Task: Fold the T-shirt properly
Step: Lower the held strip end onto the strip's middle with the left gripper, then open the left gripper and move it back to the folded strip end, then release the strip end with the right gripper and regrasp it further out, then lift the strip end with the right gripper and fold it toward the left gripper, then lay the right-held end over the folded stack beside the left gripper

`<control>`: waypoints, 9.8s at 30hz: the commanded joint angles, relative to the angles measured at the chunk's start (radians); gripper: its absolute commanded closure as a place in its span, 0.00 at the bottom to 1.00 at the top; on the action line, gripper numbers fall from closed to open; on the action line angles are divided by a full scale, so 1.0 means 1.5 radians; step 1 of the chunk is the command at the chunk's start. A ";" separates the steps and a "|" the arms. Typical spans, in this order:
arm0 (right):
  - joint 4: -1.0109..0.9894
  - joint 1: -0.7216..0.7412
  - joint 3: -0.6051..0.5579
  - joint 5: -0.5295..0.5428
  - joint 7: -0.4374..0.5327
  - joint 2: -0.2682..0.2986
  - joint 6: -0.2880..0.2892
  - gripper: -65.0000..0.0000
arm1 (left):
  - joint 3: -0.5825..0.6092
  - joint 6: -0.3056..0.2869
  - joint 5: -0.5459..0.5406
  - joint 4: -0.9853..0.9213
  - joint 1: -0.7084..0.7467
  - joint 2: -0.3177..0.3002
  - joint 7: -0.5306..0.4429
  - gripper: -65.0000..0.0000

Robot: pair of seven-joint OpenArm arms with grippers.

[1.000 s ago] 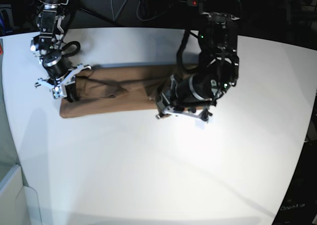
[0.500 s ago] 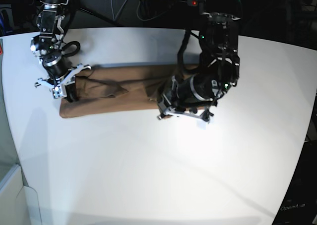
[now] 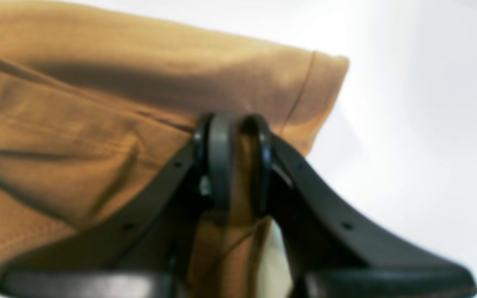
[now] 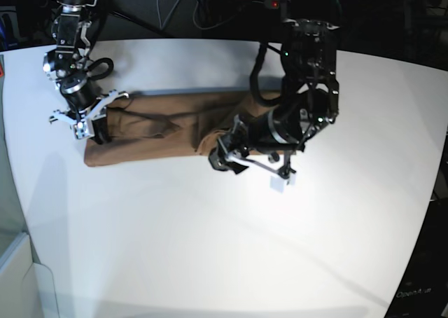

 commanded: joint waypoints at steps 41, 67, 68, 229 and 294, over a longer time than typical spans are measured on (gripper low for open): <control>-0.005 -0.010 -0.031 -0.030 -0.062 0.004 0.014 0.88 | 0.072 -0.014 -0.102 -0.094 -0.012 -0.033 -0.039 0.97; -0.005 -0.010 -0.031 -0.030 -0.063 0.004 0.014 0.88 | -0.002 -0.009 -0.200 -0.067 0.035 -0.211 -0.045 0.97; -0.005 -0.010 -0.031 -0.030 -0.063 0.004 0.014 0.88 | -0.016 -0.009 -0.200 -0.069 0.035 -0.211 -0.042 0.97; 0.173 0.248 0.211 0.348 -0.984 -0.097 0.124 0.95 | -0.054 -0.017 -0.143 -0.278 -0.017 -0.225 -0.091 0.97; 0.255 0.183 -0.249 0.452 -0.911 -0.195 0.124 0.94 | -0.049 -0.016 -0.142 -0.232 -0.022 -0.198 -0.091 0.97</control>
